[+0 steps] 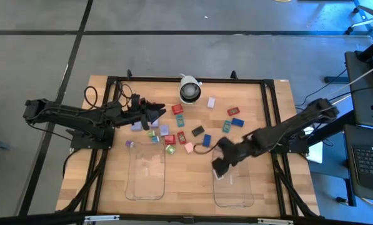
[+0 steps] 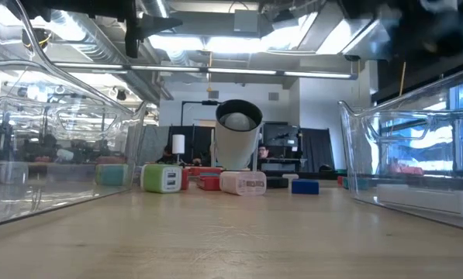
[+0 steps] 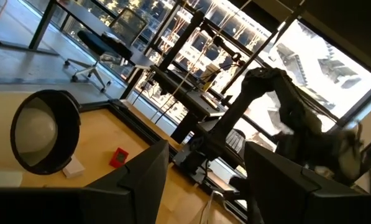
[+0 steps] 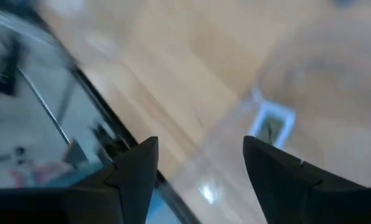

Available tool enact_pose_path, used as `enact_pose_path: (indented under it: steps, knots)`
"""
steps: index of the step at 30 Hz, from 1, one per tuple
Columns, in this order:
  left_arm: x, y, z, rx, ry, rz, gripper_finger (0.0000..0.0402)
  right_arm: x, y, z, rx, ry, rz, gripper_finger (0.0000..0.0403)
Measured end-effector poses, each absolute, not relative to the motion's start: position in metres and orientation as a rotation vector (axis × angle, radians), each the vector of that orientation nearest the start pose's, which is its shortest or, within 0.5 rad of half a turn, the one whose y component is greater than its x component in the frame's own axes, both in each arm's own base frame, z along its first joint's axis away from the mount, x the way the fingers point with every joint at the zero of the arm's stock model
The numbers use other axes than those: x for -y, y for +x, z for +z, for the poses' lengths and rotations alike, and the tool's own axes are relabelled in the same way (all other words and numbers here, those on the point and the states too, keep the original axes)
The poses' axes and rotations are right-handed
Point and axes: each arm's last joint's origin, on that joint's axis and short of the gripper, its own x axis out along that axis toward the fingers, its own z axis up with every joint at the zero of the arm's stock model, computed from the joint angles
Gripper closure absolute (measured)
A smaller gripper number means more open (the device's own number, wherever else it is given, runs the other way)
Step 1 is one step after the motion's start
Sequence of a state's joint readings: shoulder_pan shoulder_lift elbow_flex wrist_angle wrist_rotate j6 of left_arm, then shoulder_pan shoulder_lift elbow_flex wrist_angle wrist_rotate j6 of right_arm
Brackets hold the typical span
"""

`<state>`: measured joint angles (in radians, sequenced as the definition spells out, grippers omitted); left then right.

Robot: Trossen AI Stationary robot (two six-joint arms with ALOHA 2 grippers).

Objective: Pick & Place Office items
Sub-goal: Put the white timer into the right transparent bin

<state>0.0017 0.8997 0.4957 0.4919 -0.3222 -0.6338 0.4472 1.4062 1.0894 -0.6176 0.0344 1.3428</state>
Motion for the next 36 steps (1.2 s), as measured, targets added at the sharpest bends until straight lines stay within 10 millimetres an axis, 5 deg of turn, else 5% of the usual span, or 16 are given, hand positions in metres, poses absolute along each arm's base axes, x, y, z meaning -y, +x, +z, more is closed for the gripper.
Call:
enact_pose_path:
  steps: [6, 13, 27, 36]
  knots:
    - [-0.011, 0.199, 0.278, 0.204, -0.635, 0.327, 0.0194, -0.083, 0.248, 0.31, -0.635, 0.798, -0.392, 0.0181]
    - [-0.011, 0.199, 0.278, 0.206, -0.634, 0.336, 0.0194, -0.022, 0.249, 0.312, -0.624, 0.63, -0.583, 0.0181]
    - [-0.018, 0.194, 0.285, 0.368, -0.657, 0.587, 0.0194, 0.089, 0.277, 0.253, -0.792, 0.694, -0.951, 0.011]
    - [-0.02, 0.191, 0.288, 0.411, -0.618, 0.68, 0.0194, 0.131, 0.303, 0.193, -0.868, 0.761, -1.029, 0.0111]
